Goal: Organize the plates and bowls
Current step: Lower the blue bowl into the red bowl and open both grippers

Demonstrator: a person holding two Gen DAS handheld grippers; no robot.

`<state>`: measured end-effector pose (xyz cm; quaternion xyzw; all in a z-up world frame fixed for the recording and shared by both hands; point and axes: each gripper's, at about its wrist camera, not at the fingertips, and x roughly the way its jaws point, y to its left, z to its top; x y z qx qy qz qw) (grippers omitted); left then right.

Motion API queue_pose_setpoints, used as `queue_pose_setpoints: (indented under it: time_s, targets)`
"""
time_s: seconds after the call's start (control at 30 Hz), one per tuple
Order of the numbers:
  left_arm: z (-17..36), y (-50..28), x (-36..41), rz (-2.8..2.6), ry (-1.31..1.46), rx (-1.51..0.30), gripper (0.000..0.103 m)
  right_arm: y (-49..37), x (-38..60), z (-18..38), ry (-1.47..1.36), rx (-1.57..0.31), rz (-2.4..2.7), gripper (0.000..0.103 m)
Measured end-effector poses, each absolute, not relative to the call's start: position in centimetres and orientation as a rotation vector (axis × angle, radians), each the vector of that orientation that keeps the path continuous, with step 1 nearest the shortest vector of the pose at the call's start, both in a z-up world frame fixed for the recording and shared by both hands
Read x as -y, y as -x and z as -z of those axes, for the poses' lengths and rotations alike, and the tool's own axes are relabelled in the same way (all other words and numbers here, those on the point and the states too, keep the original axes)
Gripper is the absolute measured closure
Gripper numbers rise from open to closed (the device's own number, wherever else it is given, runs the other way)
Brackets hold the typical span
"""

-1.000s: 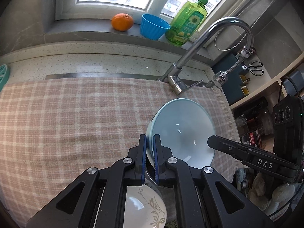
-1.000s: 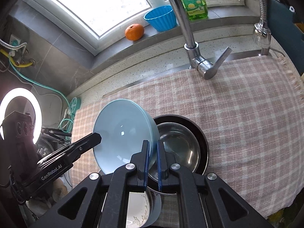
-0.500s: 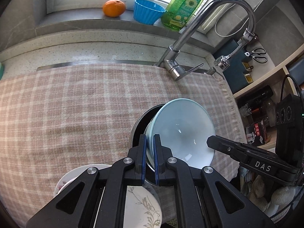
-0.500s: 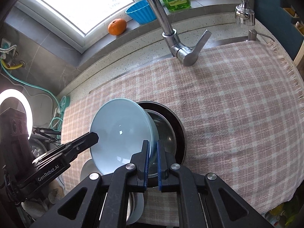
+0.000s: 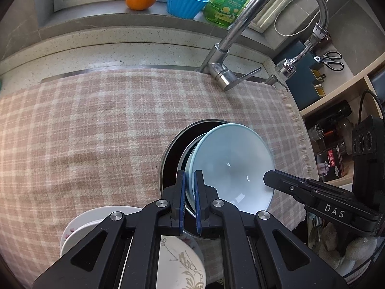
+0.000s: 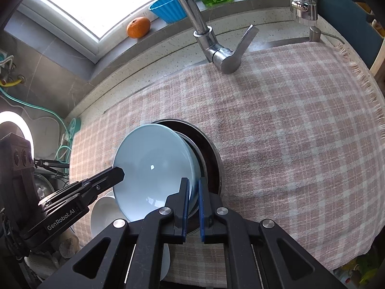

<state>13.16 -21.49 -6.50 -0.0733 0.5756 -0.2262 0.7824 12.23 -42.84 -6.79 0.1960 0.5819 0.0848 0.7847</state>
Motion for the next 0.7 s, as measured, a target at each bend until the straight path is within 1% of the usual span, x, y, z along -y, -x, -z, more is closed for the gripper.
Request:
queue_pose_setpoints:
  time_s: [0.7]
  targets:
    - [6.75, -13.38, 21.71, 0.493, 0.133, -1.255, 0.098, -12.35, 42.71, 7.83, -0.413, -1.274, -0.183, 0.096]
